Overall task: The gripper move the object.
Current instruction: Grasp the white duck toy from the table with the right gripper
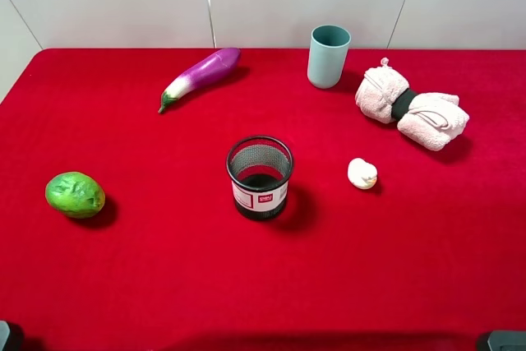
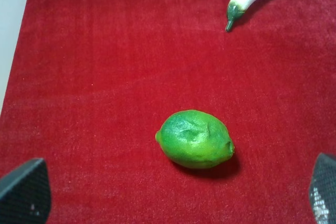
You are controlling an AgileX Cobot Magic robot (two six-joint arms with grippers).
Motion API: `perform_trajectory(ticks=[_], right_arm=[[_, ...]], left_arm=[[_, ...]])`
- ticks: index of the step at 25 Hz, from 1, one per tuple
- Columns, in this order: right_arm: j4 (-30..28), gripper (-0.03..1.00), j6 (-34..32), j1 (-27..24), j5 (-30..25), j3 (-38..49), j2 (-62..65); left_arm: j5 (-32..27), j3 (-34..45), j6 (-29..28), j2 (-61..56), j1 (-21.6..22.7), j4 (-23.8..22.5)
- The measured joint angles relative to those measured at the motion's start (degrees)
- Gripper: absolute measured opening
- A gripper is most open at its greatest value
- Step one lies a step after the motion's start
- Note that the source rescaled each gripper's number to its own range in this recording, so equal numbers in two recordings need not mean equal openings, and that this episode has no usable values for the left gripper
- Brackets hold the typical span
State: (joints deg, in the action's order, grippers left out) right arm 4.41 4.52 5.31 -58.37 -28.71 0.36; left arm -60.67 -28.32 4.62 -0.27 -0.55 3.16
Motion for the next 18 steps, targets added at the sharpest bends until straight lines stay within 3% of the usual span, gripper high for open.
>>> perform_trajectory(ticks=[18], right_arm=[[0.6,1.0,0.0,0.0,0.0,0.0,0.0]], left_arm=[[0.0,0.0,0.0,0.0,0.0,0.0]])
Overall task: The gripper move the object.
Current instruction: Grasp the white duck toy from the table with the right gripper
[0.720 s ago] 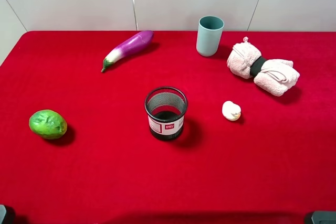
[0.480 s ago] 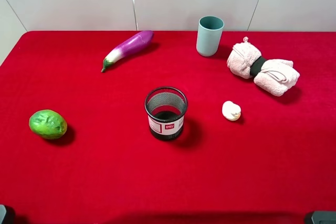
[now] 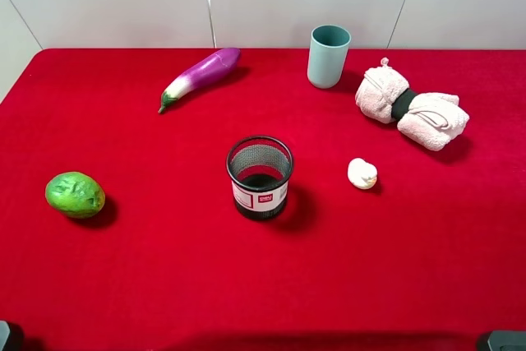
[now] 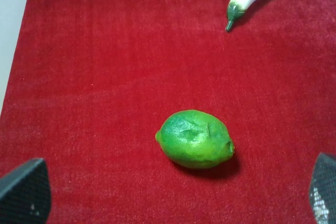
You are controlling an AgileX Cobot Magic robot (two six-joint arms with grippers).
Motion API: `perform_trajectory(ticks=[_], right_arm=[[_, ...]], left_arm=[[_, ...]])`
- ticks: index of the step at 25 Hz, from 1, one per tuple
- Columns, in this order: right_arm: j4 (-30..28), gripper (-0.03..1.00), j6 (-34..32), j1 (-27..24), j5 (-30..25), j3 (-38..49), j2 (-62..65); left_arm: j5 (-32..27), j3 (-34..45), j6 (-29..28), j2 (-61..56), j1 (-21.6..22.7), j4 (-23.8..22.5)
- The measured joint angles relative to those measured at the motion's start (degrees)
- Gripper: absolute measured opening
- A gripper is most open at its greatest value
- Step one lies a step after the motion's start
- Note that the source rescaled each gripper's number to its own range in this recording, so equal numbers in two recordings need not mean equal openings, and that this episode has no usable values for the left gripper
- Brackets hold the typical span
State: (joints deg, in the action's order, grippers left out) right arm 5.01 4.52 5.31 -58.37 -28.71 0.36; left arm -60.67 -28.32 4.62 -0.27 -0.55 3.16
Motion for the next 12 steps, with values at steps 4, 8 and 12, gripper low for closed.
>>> perform_trajectory(ticks=[4,8,12], right_arm=[[1.26,1.0,0.0,0.0,0.0,0.0,0.0],[1.5,1.0,0.0,0.0,0.0,0.0,0.0],[1.93,1.0,0.0,0.0,-0.31,-0.48,-1.2]], left_arm=[[0.0,0.0,0.0,0.0,0.0,0.0],[0.0,0.0,0.0,0.0,0.0,0.0],[0.0,0.0,0.0,0.0,0.0,0.0]])
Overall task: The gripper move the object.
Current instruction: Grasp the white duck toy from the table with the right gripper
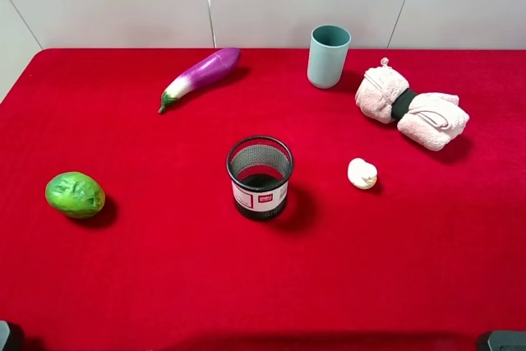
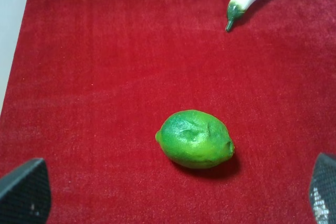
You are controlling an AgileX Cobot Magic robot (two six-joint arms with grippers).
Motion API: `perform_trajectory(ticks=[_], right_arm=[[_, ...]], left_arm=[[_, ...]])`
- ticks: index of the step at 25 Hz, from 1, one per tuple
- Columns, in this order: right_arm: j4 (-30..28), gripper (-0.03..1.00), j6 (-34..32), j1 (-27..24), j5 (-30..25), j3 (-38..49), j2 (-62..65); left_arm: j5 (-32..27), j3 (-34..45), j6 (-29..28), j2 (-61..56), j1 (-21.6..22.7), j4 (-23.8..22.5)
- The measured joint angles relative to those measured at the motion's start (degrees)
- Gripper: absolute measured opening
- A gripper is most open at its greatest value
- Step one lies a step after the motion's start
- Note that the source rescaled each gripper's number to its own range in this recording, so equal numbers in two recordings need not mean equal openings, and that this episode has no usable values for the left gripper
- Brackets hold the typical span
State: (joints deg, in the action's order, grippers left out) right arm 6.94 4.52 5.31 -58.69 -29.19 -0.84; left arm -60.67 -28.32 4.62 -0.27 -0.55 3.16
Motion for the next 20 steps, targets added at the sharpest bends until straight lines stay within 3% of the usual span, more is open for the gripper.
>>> perform_trajectory(ticks=[10,20], right_arm=[[1.1,1.0,4.34,0.0,-0.2,-7.78,-17.05],[2.1,1.0,6.32,1.44,-0.13,-8.18,-29.0]], left_arm=[[0.0,0.0,0.0,0.0,0.0,0.0],[0.0,0.0,0.0,0.0,0.0,0.0]])
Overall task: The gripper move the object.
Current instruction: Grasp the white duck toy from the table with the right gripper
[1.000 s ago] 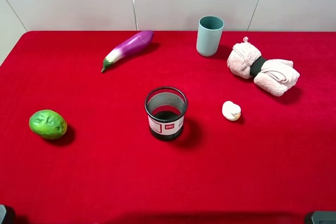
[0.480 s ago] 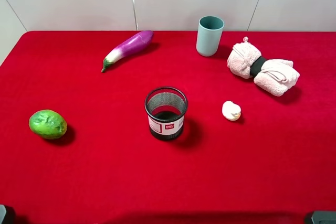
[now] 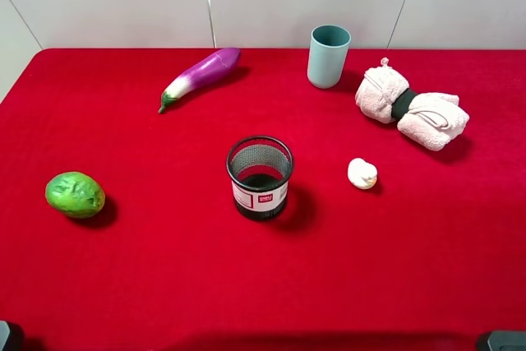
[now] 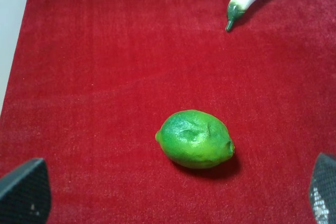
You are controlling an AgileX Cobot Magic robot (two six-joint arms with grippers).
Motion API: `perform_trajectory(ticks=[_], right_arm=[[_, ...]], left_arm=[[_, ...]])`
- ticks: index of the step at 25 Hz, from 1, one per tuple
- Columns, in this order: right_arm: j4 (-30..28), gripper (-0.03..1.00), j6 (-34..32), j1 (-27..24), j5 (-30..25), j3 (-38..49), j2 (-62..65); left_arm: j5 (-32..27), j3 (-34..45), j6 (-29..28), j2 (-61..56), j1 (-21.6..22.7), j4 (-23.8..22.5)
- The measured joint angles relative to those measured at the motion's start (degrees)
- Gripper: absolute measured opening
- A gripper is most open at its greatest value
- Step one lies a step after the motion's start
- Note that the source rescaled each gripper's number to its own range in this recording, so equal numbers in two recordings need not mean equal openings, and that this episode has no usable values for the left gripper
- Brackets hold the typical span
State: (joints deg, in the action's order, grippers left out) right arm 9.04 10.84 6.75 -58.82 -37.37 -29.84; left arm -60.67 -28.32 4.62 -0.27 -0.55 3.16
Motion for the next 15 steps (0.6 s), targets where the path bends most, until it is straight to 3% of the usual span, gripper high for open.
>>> perform_trajectory(ticks=[7,15], right_arm=[[-2.71,1.0,0.0,6.54,0.69,0.0,-9.88],[-1.04,1.0,-0.49,7.9,3.08,0.0,-25.03]], left_arm=[[0.0,0.0,0.0,0.0,0.0,0.0],[0.0,0.0,0.0,0.0,0.0,0.0]])
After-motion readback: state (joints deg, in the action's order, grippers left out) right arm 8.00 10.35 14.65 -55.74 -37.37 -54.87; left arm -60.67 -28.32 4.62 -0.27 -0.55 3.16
